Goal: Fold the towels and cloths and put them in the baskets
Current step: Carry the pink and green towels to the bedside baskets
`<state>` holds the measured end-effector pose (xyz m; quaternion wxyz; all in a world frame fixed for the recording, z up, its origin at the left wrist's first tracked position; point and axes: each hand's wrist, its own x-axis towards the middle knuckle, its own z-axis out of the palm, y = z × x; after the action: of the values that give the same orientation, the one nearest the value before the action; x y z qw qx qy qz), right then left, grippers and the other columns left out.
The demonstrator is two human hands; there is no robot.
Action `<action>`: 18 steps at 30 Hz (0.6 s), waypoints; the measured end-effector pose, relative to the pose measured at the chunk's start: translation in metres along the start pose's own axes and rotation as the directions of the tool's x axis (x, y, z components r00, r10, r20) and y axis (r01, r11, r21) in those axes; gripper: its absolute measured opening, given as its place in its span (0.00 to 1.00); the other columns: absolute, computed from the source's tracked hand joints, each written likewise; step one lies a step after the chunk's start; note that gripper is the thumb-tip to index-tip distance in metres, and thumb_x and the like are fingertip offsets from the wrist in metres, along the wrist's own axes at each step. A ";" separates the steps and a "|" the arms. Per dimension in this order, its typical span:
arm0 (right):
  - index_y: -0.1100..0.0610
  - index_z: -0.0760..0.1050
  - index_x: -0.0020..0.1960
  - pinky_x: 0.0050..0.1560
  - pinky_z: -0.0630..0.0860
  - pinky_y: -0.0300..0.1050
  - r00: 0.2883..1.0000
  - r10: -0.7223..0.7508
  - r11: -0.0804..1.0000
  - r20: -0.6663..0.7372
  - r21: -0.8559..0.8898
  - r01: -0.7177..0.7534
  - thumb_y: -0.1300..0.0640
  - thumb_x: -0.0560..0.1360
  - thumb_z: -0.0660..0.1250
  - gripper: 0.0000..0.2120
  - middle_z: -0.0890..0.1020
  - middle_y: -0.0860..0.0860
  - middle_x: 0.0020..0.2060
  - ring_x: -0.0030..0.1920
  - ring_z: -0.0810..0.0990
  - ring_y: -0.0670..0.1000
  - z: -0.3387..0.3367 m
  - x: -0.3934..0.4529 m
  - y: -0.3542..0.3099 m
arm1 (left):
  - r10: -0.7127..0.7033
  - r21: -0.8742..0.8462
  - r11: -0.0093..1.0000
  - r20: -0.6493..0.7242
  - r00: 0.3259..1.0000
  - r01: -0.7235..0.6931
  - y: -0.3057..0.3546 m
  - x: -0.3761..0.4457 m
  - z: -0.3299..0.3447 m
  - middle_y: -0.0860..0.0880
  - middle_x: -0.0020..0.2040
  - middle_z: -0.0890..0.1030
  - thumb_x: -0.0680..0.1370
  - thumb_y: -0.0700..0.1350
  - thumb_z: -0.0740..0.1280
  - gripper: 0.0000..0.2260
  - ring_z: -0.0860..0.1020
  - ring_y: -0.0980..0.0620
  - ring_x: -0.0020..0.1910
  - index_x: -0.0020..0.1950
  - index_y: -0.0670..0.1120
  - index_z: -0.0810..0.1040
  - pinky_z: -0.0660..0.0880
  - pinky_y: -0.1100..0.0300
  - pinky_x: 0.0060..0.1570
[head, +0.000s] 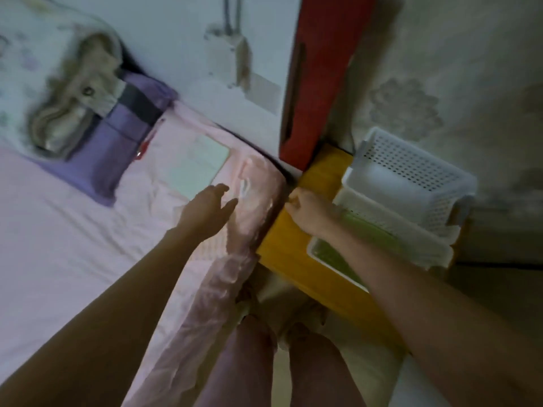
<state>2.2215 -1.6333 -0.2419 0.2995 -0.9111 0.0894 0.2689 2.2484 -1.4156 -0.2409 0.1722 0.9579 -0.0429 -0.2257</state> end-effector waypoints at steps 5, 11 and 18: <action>0.61 0.75 0.53 0.54 0.73 0.47 0.993 0.048 0.974 0.106 0.213 -0.070 0.55 0.80 0.60 0.11 0.77 0.56 0.48 0.49 0.76 0.54 0.070 0.042 -0.059 | -0.383 -0.293 0.884 -0.010 0.924 0.364 -0.104 -0.010 0.013 0.38 0.67 0.72 0.80 0.52 0.61 0.24 0.71 0.41 0.66 0.72 0.40 0.64 0.66 0.52 0.64; 0.60 0.63 0.71 0.66 0.69 0.54 0.948 0.261 0.872 0.184 0.376 -0.314 0.40 0.78 0.59 0.30 0.70 0.58 0.68 0.65 0.71 0.59 0.141 0.074 -0.084 | -0.536 -0.545 0.639 0.189 0.822 0.542 -0.172 0.003 0.042 0.40 0.69 0.71 0.80 0.55 0.61 0.27 0.70 0.43 0.67 0.73 0.40 0.63 0.67 0.53 0.64; 0.48 0.54 0.77 0.64 0.67 0.47 0.939 0.241 0.677 0.245 0.650 -0.344 0.50 0.79 0.63 0.30 0.68 0.48 0.67 0.68 0.67 0.52 0.205 0.083 -0.086 | -0.445 -0.646 0.562 0.290 0.847 0.516 -0.189 0.016 0.067 0.44 0.67 0.73 0.81 0.56 0.59 0.26 0.73 0.48 0.61 0.73 0.41 0.64 0.69 0.58 0.56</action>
<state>2.2294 -1.4421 -0.3829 0.5722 -0.6886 0.3058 0.3239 2.2334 -1.2622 -0.3694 0.4532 0.7809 0.3007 -0.3074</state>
